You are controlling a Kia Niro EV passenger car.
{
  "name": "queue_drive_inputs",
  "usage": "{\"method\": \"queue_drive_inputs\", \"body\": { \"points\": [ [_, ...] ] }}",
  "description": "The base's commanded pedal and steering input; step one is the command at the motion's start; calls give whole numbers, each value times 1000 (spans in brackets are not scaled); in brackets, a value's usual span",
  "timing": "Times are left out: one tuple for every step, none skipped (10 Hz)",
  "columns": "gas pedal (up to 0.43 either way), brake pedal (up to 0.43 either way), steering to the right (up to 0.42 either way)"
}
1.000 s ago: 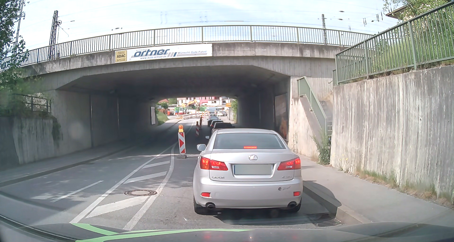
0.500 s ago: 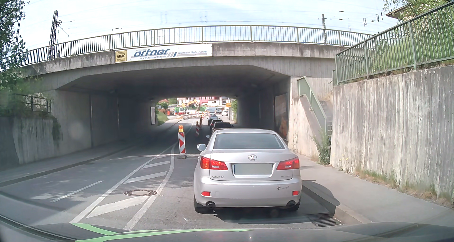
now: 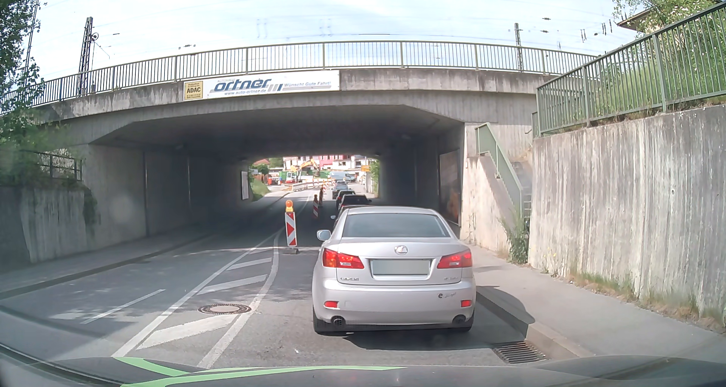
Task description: Follow the waypoints while adhering to traffic rules and regulations
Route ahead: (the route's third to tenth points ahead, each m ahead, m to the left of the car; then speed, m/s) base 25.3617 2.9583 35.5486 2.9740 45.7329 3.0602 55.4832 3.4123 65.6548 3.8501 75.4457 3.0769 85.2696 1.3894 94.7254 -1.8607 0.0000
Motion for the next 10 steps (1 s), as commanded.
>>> {"method": "queue_drive_inputs", "body": {
  "points": [
    [0,49,1],
    [0,18,1],
    [0,6,3],
    [0,0,4],
    [0,0,6],
    [0,0,6],
    [0,0,6],
    [0,0,6],
    [0,0,6],
    [0,0,6]
  ]
}}
